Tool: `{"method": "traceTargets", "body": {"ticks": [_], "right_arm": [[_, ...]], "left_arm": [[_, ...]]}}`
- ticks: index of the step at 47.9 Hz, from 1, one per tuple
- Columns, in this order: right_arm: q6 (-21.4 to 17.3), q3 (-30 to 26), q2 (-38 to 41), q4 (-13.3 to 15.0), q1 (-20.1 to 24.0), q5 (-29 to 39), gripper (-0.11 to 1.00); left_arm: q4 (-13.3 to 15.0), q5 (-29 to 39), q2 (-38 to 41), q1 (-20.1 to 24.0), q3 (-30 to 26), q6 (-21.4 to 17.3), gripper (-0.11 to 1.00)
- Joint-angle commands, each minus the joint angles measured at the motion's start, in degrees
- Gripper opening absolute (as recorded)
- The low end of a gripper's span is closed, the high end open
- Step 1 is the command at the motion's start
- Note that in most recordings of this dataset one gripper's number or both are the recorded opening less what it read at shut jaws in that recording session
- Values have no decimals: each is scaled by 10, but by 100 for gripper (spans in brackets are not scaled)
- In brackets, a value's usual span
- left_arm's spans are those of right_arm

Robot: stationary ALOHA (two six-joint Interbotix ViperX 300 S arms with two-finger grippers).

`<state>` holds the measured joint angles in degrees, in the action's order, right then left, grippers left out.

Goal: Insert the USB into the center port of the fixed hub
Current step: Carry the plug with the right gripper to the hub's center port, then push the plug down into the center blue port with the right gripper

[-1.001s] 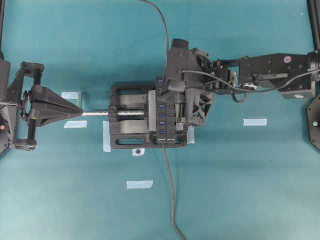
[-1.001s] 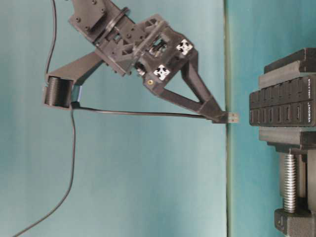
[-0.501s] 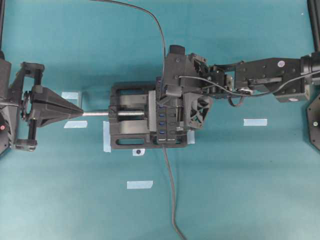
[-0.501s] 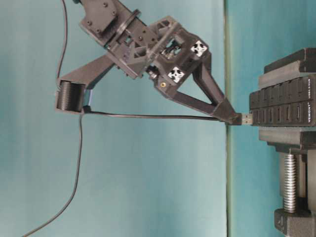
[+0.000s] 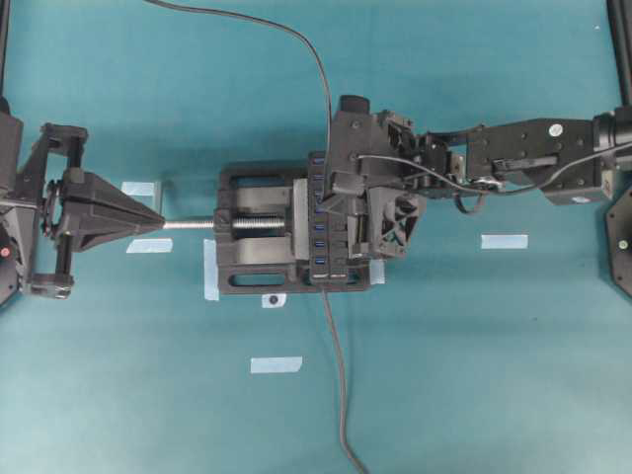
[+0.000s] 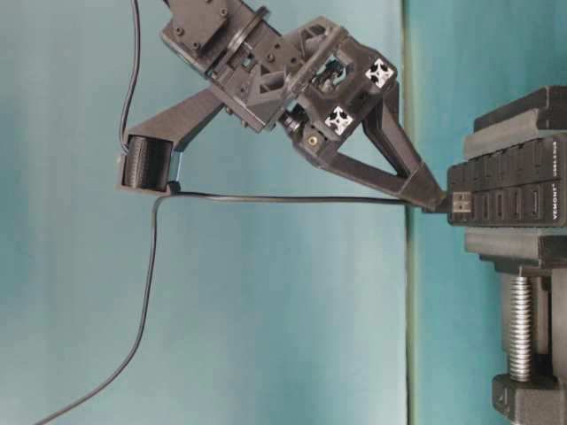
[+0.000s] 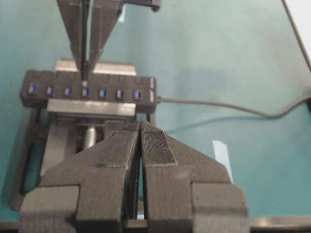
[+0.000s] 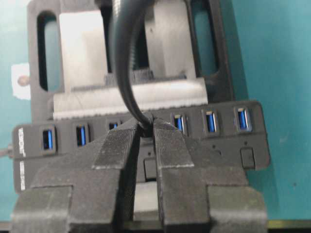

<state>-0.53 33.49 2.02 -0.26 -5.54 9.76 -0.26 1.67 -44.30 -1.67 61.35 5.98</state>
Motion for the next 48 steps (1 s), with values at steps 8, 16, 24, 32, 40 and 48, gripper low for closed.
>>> {"method": "traceTargets", "body": {"ticks": [8, 16, 24, 32, 40, 48], "right_arm": [[-6, -4, -3, -4, 2, -7, 9], [-6, -6, 1, -4, 2, -8, 9], [-6, -7, 4, -4, 3, -8, 9], [-6, -8, 9, -4, 3, -8, 9], [-6, -8, 13, -4, 3, -8, 9], [-6, -9, 15, -4, 3, -8, 9]], "left_arm": [[-1, -6, 1, 0, -7, 1, 0], [-1, -6, 1, 0, -8, 2, 0], [-1, -6, 1, 0, -8, 2, 0], [-1, -6, 1, 0, -9, 2, 0], [-1, -5, 1, 0, -8, 2, 0], [-1, -5, 1, -1, -9, 3, 0]]}}
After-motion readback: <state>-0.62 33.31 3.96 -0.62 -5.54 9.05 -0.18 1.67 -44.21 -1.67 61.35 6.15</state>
